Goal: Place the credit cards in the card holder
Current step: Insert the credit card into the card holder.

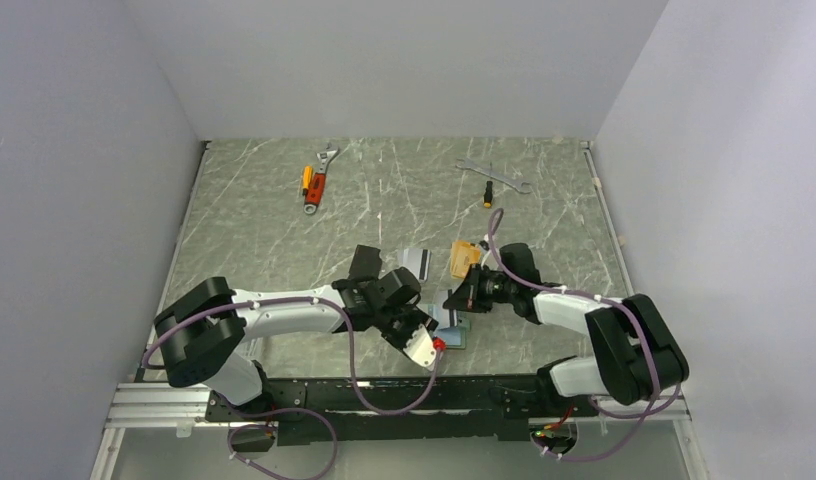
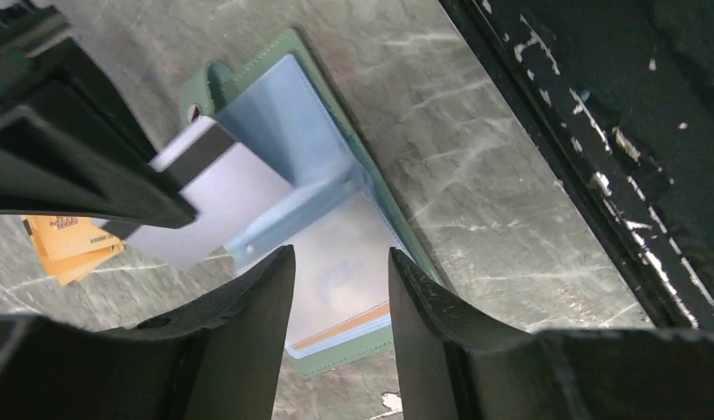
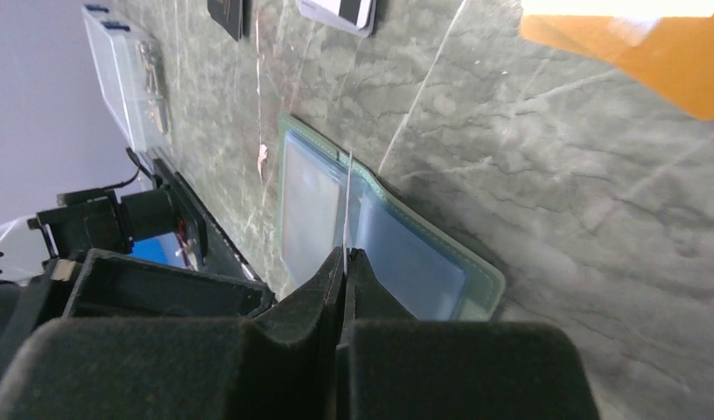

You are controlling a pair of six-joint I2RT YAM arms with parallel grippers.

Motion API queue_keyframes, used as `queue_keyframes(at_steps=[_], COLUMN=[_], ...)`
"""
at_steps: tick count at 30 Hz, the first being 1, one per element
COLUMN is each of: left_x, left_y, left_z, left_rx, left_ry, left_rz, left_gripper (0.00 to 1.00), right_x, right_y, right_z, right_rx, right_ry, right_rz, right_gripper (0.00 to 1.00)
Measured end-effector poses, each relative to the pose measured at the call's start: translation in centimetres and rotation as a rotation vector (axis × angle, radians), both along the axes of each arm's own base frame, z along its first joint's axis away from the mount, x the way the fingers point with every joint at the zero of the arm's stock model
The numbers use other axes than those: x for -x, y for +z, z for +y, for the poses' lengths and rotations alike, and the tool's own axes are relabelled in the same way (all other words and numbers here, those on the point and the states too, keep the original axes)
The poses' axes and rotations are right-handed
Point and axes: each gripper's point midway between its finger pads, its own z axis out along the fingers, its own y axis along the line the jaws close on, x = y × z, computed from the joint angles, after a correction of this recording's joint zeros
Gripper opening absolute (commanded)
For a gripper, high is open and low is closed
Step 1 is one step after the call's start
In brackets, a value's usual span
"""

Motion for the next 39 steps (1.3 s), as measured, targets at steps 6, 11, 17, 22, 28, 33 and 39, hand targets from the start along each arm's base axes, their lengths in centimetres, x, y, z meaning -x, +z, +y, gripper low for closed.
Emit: queue_keyframes(at_steps=[6,11,17,22,28,33,39], left_x=[-0.1,-1.3,-1.8,-2.5,-2.7,-2.4,-1.3], left_y=[1.1,0.3,-2.6,-2.4,-2.5,-2.3,-2.5], left_z=[-0.1,2.1,4.7,4.0,3.6,3.5,3.3], left_rx=[-0.002,-0.031,-0.087,-0.057,-0.054,-0.058,-0.063], left_ry=[0.051,0.037,-0.004,-0.039,-0.057,-0.069,-0.085], left_rz=[0.028,-0.040,-0.104,-0.168,-0.182,-0.162,-0.140], left_gripper=[0.54,0.55,0.55,0.54,0.51,0.50,0.49], right_x=[0.7,0.1,-0.7,-1.2,-1.1,-1.0,-0.6], right_y=[-0.7,-0.2,-0.2,-0.1,0.4,0.7,-0.6], right_z=[2.2,3.0,3.6,3.5,2.7,1.8,1.0], right_rx=[-0.004,-0.010,-0.003,0.019,0.061,0.093,0.144], right_ry=[0.062,0.074,0.079,0.074,0.048,0.019,0.013], right_rz=[0.033,0.014,0.007,-0.009,-0.026,-0.042,-0.010], right_gripper=[0.00,0.00,0.00,0.00,0.00,0.00,0.00])
